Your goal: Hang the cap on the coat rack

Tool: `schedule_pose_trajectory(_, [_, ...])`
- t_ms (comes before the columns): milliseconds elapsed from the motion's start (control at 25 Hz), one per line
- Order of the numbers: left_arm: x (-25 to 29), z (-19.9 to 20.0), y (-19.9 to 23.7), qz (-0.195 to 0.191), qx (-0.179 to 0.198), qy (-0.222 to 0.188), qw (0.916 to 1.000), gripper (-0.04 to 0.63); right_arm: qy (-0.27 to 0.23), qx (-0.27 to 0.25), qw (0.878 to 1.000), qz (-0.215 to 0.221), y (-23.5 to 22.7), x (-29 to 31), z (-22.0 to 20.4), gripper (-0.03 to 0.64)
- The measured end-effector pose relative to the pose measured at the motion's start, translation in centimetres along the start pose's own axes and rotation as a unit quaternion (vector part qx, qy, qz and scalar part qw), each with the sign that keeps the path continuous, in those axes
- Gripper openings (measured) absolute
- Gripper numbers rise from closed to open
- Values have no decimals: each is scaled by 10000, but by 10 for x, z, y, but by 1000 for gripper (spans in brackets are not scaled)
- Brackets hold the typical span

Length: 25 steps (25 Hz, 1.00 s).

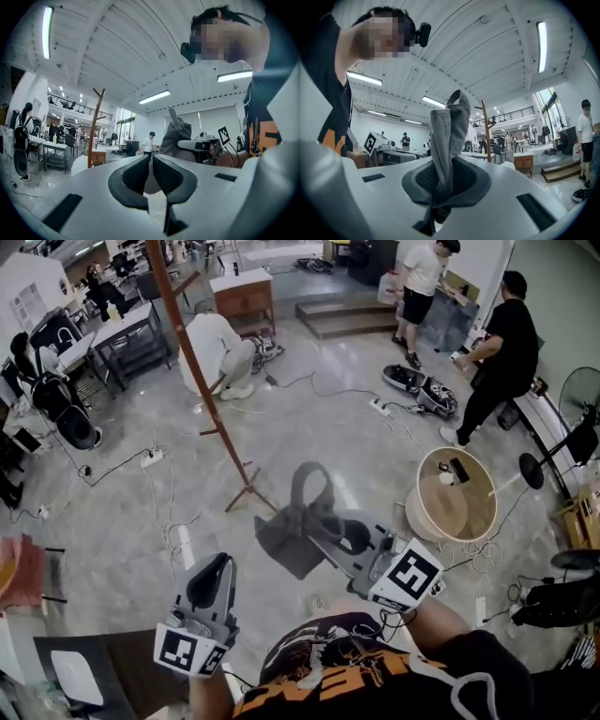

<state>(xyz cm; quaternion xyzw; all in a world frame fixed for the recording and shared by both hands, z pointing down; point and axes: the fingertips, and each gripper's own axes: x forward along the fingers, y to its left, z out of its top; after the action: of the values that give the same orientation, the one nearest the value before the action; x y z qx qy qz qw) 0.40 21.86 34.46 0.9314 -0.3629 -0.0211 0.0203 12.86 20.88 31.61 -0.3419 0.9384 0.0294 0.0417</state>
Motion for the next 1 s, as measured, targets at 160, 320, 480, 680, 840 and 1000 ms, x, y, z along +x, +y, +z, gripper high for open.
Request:
schedule_pose_trajectory(160, [24,1,24,149,39,-5,9999,46,-86,165,9998,25,-32,27,2,38])
schedule_pose_trajectory(320, [40,12,56,373,90,23,9993,46,47,80,9997,231,-58,60,0,38])
schedule_pose_trajectory(480, [53,15,90,415,177,41,9990,46,86,89,9994,320,-76,94,-6,38])
schedule_pose_trajectory(680, [73,15,135,313,118,-12,9994,46,84,32,9996,265,-94,139,-8,38])
schedule_pose_trajectory(840, [84,20,171,140,94,-34,9999,46,133,5,9997,203,-104,177,-9,38])
schedule_pose_trajectory(1000, [95,22,208,65,128,25,9999,46,183,45,9997,172,-117,213,-12,38])
